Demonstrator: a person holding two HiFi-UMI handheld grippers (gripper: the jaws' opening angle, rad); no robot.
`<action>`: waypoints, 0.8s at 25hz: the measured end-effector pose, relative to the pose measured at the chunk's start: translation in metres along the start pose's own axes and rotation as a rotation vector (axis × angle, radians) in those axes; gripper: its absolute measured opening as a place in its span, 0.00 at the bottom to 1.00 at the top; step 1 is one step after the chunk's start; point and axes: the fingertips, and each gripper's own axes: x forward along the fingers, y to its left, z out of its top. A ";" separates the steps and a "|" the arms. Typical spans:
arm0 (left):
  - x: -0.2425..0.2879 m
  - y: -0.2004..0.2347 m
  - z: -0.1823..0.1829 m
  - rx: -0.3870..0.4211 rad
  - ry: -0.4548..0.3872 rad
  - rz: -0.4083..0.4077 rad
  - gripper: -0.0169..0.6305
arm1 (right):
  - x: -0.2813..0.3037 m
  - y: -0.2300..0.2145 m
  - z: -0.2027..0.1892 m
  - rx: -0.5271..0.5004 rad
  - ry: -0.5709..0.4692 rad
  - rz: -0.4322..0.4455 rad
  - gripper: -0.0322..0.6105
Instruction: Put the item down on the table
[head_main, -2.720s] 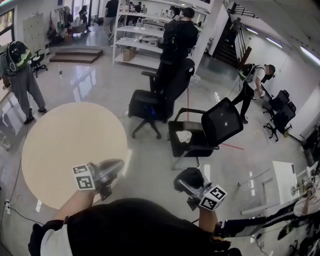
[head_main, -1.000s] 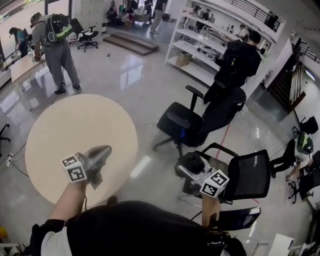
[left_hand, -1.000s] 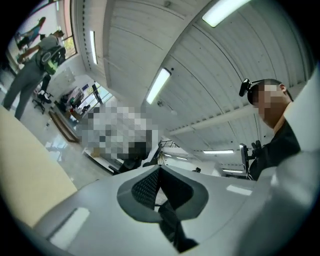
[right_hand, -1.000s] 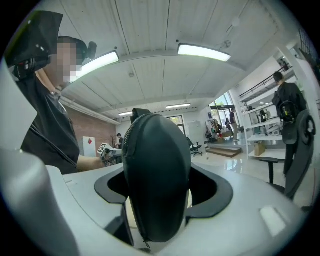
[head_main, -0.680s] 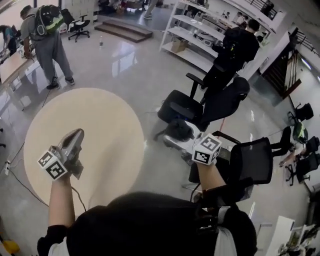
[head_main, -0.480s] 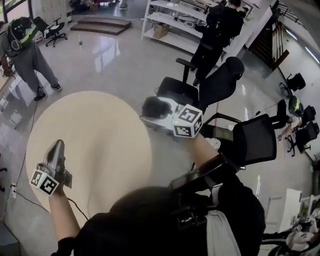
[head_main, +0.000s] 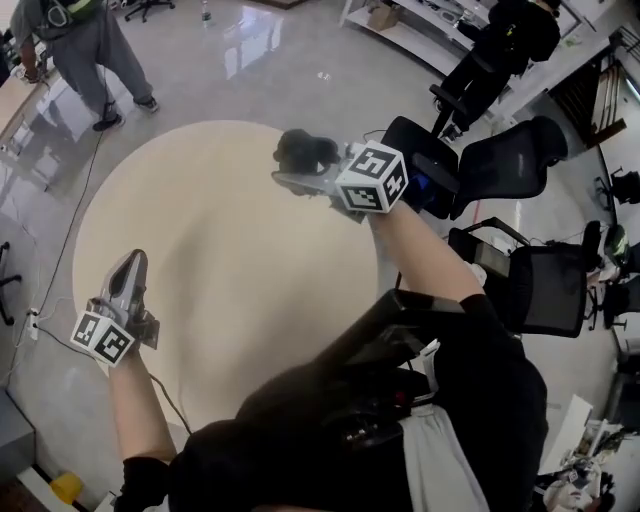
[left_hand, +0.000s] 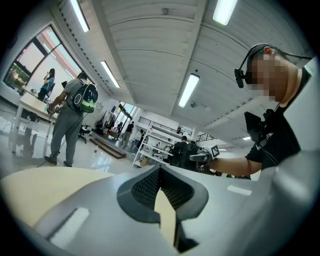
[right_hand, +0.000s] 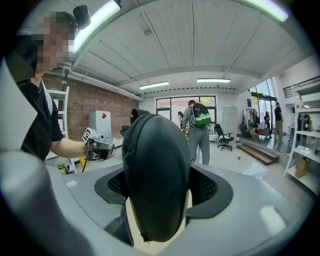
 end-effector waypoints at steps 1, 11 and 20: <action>-0.001 0.007 -0.007 0.000 0.009 0.006 0.02 | 0.016 -0.002 -0.003 -0.009 0.009 0.015 0.57; -0.022 0.117 -0.001 0.004 -0.016 0.086 0.02 | 0.181 -0.009 0.017 -0.094 0.053 0.130 0.57; -0.033 0.222 -0.014 0.014 -0.095 0.132 0.02 | 0.336 -0.010 -0.002 -0.201 0.172 0.178 0.57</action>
